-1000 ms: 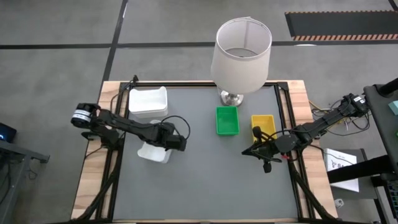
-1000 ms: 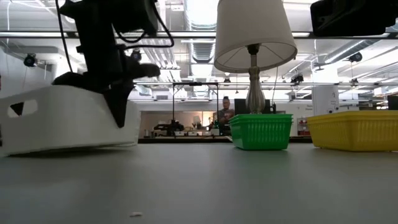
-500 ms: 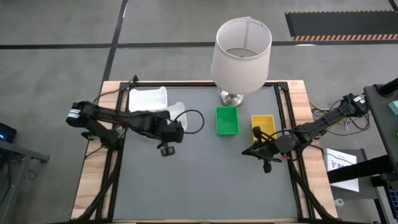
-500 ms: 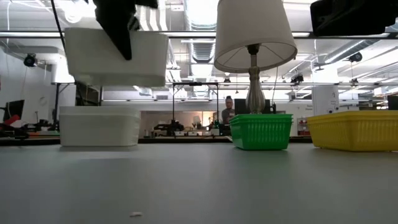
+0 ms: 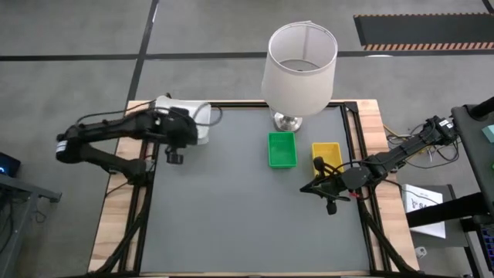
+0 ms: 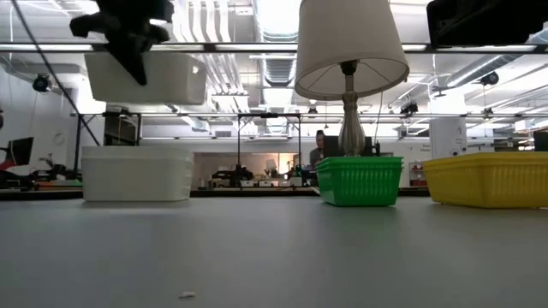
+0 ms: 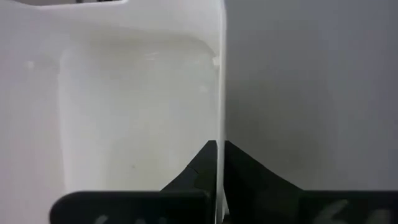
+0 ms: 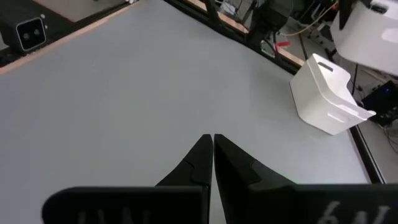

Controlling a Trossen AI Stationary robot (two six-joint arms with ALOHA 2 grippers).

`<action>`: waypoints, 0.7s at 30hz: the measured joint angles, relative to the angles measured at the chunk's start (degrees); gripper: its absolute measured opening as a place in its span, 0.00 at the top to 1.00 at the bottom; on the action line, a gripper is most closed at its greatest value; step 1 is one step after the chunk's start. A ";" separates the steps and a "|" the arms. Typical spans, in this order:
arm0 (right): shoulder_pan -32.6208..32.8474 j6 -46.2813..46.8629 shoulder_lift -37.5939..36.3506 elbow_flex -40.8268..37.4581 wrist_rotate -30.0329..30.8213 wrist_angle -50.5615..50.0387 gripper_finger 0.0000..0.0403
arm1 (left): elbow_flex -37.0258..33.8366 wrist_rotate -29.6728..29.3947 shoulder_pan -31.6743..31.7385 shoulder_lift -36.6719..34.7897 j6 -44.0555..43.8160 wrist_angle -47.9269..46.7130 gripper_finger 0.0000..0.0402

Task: Stack baskets by color
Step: Stack the bottom white bin on the white bins

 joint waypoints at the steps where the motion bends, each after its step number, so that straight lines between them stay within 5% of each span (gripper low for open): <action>1: 0.00 -0.08 0.00 0.00 0.00 0.34 0.98 | -1.56 1.24 1.75 -1.38 0.86 1.59 1.00; 11: 0.00 -0.28 0.00 0.00 -0.02 0.75 0.98 | -12.54 6.81 15.51 -5.43 9.15 12.42 1.00; 21: 0.00 -0.28 0.00 0.00 -0.02 0.69 0.98 | -13.86 12.75 25.42 -0.86 14.49 14.50 1.00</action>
